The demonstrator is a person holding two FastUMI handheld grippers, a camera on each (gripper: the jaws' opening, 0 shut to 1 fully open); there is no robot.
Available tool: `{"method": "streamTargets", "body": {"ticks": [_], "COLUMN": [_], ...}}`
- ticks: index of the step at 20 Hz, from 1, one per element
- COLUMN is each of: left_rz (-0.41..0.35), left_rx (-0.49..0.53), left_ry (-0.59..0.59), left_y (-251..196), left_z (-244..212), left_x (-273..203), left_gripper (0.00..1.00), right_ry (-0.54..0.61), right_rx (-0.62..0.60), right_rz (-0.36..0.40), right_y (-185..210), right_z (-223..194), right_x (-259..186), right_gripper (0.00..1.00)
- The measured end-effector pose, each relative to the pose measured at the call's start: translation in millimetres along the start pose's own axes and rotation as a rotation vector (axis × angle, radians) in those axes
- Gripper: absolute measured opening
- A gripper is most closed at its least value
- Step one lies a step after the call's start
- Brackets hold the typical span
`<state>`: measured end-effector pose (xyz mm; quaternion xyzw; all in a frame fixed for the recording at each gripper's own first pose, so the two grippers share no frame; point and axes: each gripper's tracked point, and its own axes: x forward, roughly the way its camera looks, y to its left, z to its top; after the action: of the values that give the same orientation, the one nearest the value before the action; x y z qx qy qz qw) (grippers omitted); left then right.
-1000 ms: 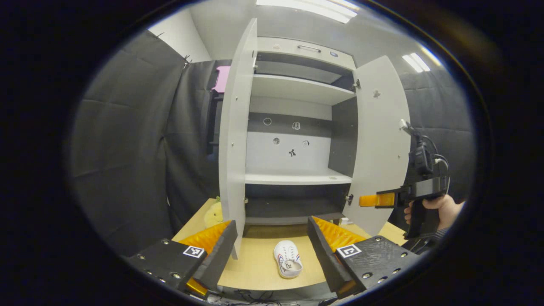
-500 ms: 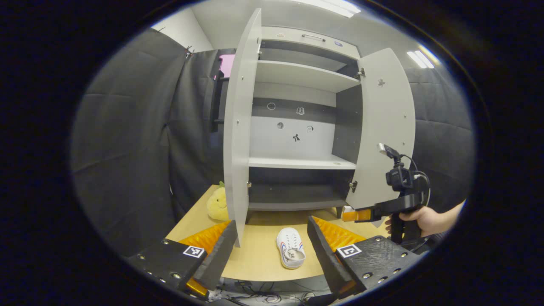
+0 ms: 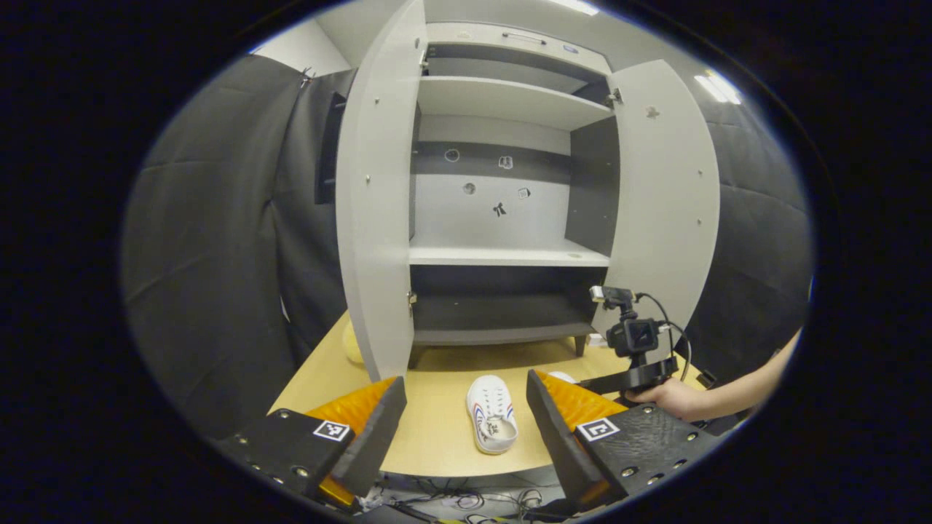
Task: Grab one shoe with the right hand and put it into the shoe cabinet, grab the other shoe with the left hand and put it into the shoe cabinet; then close the right door with the right hand and the left door with the left hand.
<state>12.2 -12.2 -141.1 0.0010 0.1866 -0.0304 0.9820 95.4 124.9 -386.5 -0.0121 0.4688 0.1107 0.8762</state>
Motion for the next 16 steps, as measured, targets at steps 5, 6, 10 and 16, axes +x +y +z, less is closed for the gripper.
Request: {"method": "streamTargets", "body": {"ticks": [5, 6, 10, 16], "left_rz": [0.038, 0.044, 0.068, 0.078], "left_rx": [-0.019, -0.019, -0.013, -0.031], "left_ry": [0.022, 0.021, 0.025, 0.048], "left_y": [-7, -9, -17, -39], "left_z": [4, 5, 10, 7], "left_x": [14, 16, 23, 33], "left_gripper": [0.94, 0.96, 0.94, 0.96], "right_ry": [0.097, 0.098, 0.114, 0.138], "right_rx": [-0.016, -0.006, -0.051, -0.212], "right_rz": [-0.004, -0.006, -0.052, -0.118], "right_y": [-4, -5, -19, -27], "right_z": [-27, -27, -29, -32], "right_x": [29, 34, 44, 47], "right_gripper": [0.91, 0.91, 0.75, 0.27]}}
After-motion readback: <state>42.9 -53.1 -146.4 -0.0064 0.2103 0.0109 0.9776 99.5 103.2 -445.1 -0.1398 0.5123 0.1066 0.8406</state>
